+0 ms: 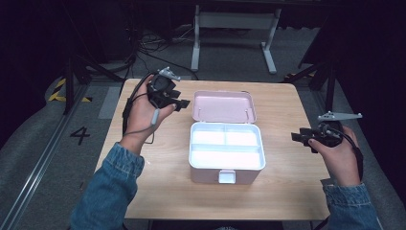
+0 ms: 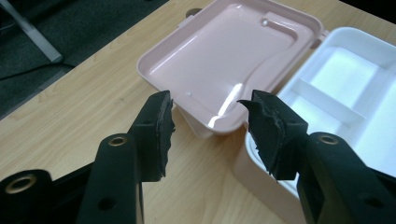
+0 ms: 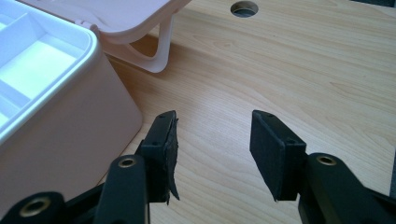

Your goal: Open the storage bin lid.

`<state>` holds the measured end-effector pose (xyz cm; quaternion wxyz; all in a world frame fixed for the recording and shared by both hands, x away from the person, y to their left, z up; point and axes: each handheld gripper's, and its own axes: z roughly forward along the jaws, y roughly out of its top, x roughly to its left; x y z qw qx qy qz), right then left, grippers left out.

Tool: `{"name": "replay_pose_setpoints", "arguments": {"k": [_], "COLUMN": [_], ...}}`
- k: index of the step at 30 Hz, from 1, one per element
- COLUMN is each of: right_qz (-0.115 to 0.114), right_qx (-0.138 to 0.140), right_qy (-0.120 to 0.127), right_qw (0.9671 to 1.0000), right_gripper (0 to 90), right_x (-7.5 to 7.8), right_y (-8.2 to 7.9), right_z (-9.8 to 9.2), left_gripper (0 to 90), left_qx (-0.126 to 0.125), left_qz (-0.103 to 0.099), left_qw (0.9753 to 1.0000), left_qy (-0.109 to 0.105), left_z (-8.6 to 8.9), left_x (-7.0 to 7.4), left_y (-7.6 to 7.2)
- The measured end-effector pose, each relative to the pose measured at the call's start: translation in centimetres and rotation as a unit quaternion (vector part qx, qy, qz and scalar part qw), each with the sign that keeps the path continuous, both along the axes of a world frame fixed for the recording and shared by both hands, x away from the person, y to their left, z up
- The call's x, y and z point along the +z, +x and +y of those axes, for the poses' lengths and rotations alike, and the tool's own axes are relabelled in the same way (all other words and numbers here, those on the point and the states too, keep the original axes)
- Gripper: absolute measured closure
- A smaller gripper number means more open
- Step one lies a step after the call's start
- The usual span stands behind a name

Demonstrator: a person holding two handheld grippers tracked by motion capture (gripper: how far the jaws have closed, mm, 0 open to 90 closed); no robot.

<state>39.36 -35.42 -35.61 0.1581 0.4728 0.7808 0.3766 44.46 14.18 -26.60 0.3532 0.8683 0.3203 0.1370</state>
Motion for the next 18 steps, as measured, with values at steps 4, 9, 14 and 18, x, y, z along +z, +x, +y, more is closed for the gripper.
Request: {"name": "replay_pose_setpoints", "arguments": {"k": [4,9,14,18], "right_qz": [0.003,0.002,0.003,0.011], "right_qx": [0.007,0.012,0.015,0.017], "right_qy": [-0.002,0.001,0.001,0.002], "right_qw": [1.0,0.9999,0.9999,0.9998], "right_gripper": [52.4,52.0,51.4,49.1], "right_x": [0.0,0.1,0.2,0.2], "right_y": [0.6,0.9,1.2,1.5], "right_z": [0.4,0.8,0.7,0.5], "left_gripper": [50.5,49.9,47.8,46.6], "left_qx": [0.006,0.004,0.009,0.02], "left_qz": [-0.008,-0.002,0.005,0.019], "left_qw": [0.9999,1.0,0.9999,0.9996], "left_qy": [-0.003,-0.003,0.002,0.009], "left_z": [1.8,3.4,4.8,6.2], "left_x": [0.3,0.1,-0.8,-2.0], "left_y": [-2.3,-4.2,-6.1,-7.0]}}
